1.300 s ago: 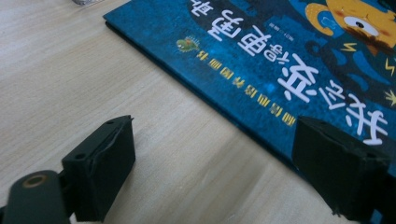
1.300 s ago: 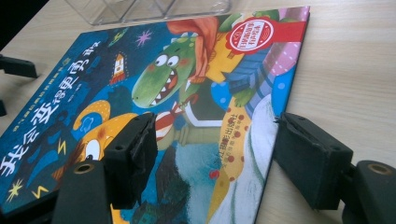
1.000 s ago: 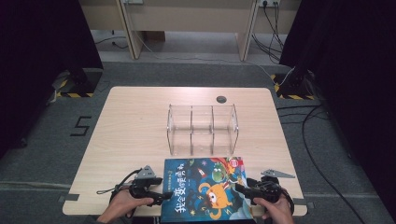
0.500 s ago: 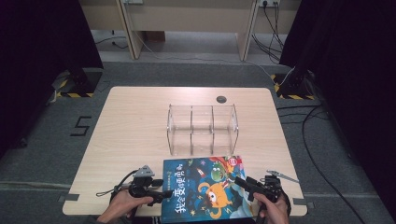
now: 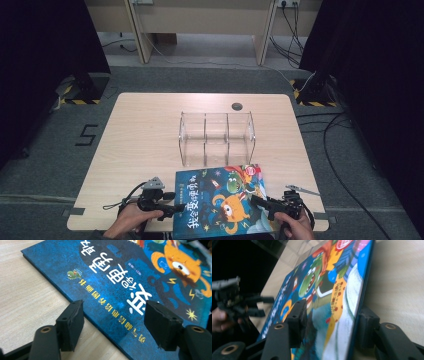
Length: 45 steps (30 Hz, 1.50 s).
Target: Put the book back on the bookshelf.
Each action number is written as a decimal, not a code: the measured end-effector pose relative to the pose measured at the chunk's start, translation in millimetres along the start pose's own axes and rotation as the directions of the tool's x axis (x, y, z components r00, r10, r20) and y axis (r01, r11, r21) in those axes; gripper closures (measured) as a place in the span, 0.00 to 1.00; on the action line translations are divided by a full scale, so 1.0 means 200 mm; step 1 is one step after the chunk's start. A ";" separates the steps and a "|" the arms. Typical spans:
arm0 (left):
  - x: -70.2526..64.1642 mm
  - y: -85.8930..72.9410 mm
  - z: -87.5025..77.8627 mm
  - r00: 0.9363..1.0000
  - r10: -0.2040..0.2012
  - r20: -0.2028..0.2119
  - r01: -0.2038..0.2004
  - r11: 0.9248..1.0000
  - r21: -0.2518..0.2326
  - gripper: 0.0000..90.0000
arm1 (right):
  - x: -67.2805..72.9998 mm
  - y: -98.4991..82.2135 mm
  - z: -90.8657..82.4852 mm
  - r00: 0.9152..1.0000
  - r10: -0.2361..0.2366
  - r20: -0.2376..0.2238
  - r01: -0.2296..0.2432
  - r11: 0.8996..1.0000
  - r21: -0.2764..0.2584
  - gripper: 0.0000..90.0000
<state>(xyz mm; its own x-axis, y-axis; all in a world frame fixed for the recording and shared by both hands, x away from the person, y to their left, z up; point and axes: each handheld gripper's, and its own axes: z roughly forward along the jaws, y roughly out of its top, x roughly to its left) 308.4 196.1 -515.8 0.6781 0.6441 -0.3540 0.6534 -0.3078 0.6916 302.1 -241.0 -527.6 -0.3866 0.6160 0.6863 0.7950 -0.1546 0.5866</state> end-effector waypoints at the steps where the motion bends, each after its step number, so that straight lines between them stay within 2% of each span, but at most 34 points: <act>1: 0.00 0.00 0.00 1.000 0.006 -0.007 -0.006 1.000 0.003 0.33 | 0.00 0.00 0.00 1.000 -0.029 -0.005 0.029 1.000 0.004 0.60; 3: -0.01 0.00 0.00 1.000 0.018 -0.020 -0.018 1.000 0.000 0.30 | 0.02 0.01 -0.02 0.995 -0.093 -0.043 0.094 0.996 0.001 0.62; 4: -0.01 0.00 0.00 1.000 0.018 -0.020 -0.018 1.000 0.000 0.29 | 0.02 0.01 -0.02 0.995 -0.093 -0.043 0.094 0.996 0.001 0.62; 5: 0.00 0.00 0.00 1.000 0.016 -0.016 -0.016 1.000 -0.002 0.29 | 0.04 0.03 -0.04 0.982 -0.160 -0.100 0.160 0.987 -0.008 0.63; 6: 0.00 0.00 0.00 1.000 0.016 -0.016 -0.016 1.000 -0.002 0.29 | 0.04 0.03 -0.04 0.982 -0.160 -0.100 0.160 0.987 -0.008 0.63; 7: 0.00 -0.01 0.00 1.000 0.008 -0.012 -0.008 1.000 -0.007 0.29 | 0.06 0.03 -0.05 0.971 -0.204 -0.126 0.202 0.979 -0.032 0.64; 8: 0.00 -0.01 0.00 1.000 0.009 -0.012 -0.010 1.000 -0.009 0.29 | 0.07 0.03 -0.06 0.966 -0.219 -0.135 0.216 0.976 -0.039 0.64; 11: 0.00 -0.01 0.00 1.000 0.014 -0.013 -0.014 1.000 -0.007 0.29 | 0.08 0.04 -0.06 0.957 -0.255 -0.138 0.249 0.967 -0.059 0.64; 13: 0.00 -0.01 0.00 1.000 0.014 -0.011 -0.014 1.000 -0.008 0.29 | 0.08 0.04 -0.06 0.955 -0.263 -0.136 0.257 0.964 -0.062 0.64; 14: 0.00 -0.01 0.00 1.000 0.015 -0.011 -0.015 1.000 -0.007 0.28 | 0.09 0.04 -0.06 0.945 -0.297 -0.136 0.289 0.954 -0.081 0.64; 17: 0.00 -0.01 0.00 1.000 0.021 -0.011 -0.021 1.000 -0.006 0.27 | 0.11 0.04 -0.07 0.933 -0.336 -0.130 0.326 0.941 -0.093 0.64; 22: 0.00 0.00 0.00 0.999 0.028 -0.024 -0.028 1.000 0.001 0.27 | 0.12 0.04 -0.07 0.925 -0.359 -0.126 0.348 0.932 -0.104 0.63; 27: 0.01 0.00 0.00 1.000 0.013 -0.024 -0.013 1.000 -0.003 0.26 | 0.14 0.05 -0.09 0.904 -0.413 -0.112 0.400 0.908 -0.124 0.63; 30: 0.01 0.00 0.00 1.000 0.008 -0.022 -0.008 1.000 -0.004 0.25 | 0.15 0.05 -0.10 0.899 -0.425 -0.107 0.411 0.902 -0.130 0.63; 31: 0.01 0.00 0.00 1.000 -0.001 -0.015 0.001 1.000 -0.003 0.24 | 0.15 0.05 -0.11 0.890 -0.445 -0.103 0.430 0.892 -0.140 0.63; 34: 0.01 0.01 0.00 1.000 -0.016 -0.011 0.016 1.000 -0.002 0.23 | 0.17 0.05 -0.12 0.874 -0.477 -0.097 0.460 0.875 -0.154 0.62; 35: 0.01 0.01 0.00 1.000 -0.024 -0.008 0.024 1.000 -0.002 0.22 | 0.17 0.05 -0.12 0.870 -0.484 -0.097 0.466 0.870 -0.159 0.62; 36: 0.01 0.01 0.00 1.000 -0.024 -0.008 0.024 1.000 -0.002 0.21 | 0.17 0.05 -0.12 0.870 -0.484 -0.097 0.466 0.870 -0.159 0.62; 37: 0.02 0.01 0.00 0.999 -0.037 -0.004 0.037 0.999 -0.001 0.20 | 0.18 0.06 -0.12 0.854 -0.511 -0.095 0.492 0.854 -0.168 0.62; 38: 0.02 0.01 0.00 0.999 -0.037 -0.004 0.037 0.999 -0.001 0.19 | 0.18 0.06 -0.12 0.854 -0.511 -0.095 0.492 0.854 -0.168 0.62; 39: 0.02 0.01 -0.01 0.999 -0.040 -0.001 0.040 0.999 0.000 0.19 | 0.18 0.06 -0.13 0.847 -0.523 -0.090 0.504 0.846 -0.173 0.62; 40: 0.02 0.01 -0.01 0.999 -0.046 0.003 0.046 0.999 0.001 0.18 | 0.19 0.06 -0.13 0.834 -0.544 -0.091 0.523 0.833 -0.182 0.62; 43: 0.02 0.01 0.00 0.999 -0.048 0.008 0.048 0.999 0.001 0.17 | 0.19 0.07 -0.14 0.822 -0.562 -0.086 0.540 0.820 -0.192 0.62; 45: 0.02 0.02 0.00 0.998 -0.054 0.021 0.054 0.999 0.002 0.16 | 0.20 0.07 -0.14 0.809 -0.581 -0.084 0.557 0.805 -0.202 0.62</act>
<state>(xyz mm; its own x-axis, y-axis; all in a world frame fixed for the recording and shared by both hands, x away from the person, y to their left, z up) 313.7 198.0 -515.0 0.6487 0.6450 -0.4040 0.6898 -0.2741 0.6701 284.6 -240.9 -480.7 -0.8144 0.5235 0.2505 0.3302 0.0629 0.9418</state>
